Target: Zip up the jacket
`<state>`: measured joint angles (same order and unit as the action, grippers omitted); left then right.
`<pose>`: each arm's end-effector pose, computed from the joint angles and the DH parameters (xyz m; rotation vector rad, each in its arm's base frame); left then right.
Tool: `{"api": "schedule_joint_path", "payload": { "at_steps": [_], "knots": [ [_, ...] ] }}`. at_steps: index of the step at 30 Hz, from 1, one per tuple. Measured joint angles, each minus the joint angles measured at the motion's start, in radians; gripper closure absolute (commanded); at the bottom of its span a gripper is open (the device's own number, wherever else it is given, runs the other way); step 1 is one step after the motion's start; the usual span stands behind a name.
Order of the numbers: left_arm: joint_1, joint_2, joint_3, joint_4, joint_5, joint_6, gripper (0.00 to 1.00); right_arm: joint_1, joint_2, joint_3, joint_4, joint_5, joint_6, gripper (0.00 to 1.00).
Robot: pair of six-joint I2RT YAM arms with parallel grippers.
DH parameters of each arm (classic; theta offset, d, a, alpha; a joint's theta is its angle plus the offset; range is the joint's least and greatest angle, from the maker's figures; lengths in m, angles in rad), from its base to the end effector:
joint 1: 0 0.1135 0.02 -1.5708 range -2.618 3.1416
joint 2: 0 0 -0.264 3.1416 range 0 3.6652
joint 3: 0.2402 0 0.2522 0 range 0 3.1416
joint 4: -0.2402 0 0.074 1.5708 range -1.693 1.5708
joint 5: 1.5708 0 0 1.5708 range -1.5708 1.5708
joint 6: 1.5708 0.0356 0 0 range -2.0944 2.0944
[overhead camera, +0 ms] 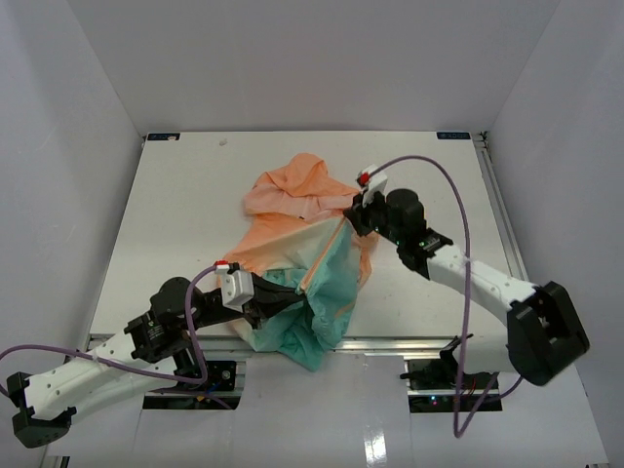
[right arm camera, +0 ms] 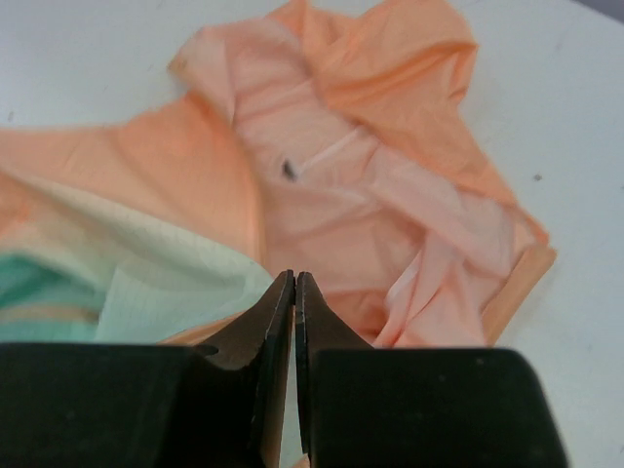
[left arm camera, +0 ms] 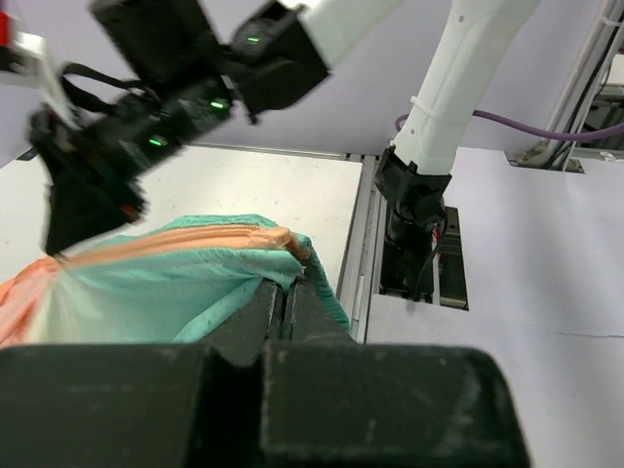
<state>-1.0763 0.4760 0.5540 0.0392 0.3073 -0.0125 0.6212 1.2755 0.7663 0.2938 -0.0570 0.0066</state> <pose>0.0532 -0.1214 0.3260 1.0093 1.1877 -1.0978 0.2373 0.1724 0.2756 -0.5881 1.7157 0.4998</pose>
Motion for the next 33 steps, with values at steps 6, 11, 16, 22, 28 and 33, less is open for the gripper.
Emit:
{"api": "schedule_joint_path", "payload": {
  "at_steps": [6, 11, 16, 22, 28, 33],
  "knots": [
    [0.001, 0.001, 0.04, -0.038, -0.049, 0.005, 1.0, -0.187, 0.251, 0.303, 0.045, -0.067, 0.045, 0.92],
    [0.001, 0.01, 0.073, -0.065, -0.173, 0.009, 1.0, -0.265, 0.376, 0.489, 0.032, -0.11, 0.046, 0.92],
    [0.0, -0.011, 0.088, -0.103, -0.339, 0.02, 1.0, -0.361, 0.489, 0.651, -0.035, -0.129, 0.039, 0.92],
    [-0.002, -0.037, 0.102, -0.095, -0.614, 0.063, 1.0, -0.457, 0.517, 0.76, -0.09, -0.138, 0.043, 0.92],
    [-0.004, -0.012, 0.103, -0.058, -0.822, 0.091, 1.0, -0.495, 0.532, 0.847, -0.115, -0.13, 0.043, 0.92],
    [-0.007, -0.069, 0.076, -0.029, -0.963, 0.092, 1.0, -0.523, 0.605, 0.965, -0.137, -0.144, 0.044, 0.92]
  ]
}}
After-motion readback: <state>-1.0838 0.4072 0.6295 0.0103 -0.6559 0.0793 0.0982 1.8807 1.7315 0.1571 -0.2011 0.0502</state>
